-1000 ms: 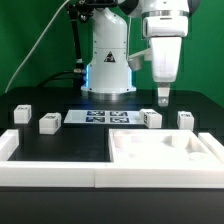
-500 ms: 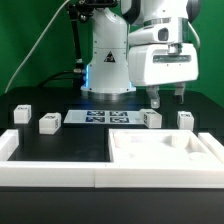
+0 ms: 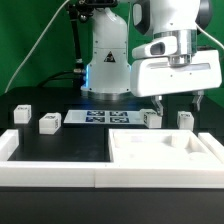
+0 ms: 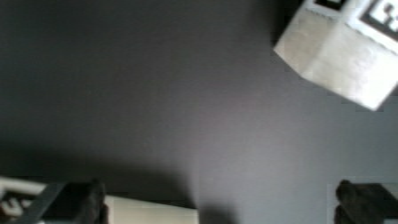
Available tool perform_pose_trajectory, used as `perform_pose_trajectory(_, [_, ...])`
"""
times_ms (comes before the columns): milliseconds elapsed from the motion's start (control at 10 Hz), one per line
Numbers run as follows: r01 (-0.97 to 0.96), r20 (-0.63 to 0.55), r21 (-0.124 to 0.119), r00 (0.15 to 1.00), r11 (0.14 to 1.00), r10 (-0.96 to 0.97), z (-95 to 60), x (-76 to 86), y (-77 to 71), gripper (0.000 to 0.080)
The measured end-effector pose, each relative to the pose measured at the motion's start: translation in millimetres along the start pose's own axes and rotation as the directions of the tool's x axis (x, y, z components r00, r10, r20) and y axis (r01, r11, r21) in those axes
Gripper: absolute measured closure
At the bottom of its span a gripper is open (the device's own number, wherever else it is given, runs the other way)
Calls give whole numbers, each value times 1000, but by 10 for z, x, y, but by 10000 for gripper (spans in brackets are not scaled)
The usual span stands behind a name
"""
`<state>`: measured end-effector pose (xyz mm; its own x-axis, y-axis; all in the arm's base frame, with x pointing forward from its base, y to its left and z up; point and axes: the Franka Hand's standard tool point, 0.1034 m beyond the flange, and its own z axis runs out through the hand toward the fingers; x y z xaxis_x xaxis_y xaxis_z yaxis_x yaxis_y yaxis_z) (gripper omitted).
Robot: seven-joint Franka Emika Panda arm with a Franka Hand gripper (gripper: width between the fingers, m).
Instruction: Assemble one leg
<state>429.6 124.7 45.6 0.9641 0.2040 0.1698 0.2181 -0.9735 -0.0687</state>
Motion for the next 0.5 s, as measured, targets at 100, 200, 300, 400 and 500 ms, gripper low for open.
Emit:
perform_pose_trajectory(100, [-85,0,1,996,996,85,0,-1,5,150])
perform_pose_trajectory(200, [-178,-2,3,984,984,178,8,-9,-15,150])
perform_pose_trajectory(300, [-250,1,6,968,968,250,33,-38,-81,150])
perform_pose_trajectory(400, [-338,4,7,941,941,338,54,-65,-120,150])
perform_pose_trajectory(500, [-374,-4,7,927,927,374,71,-76,-92,150])
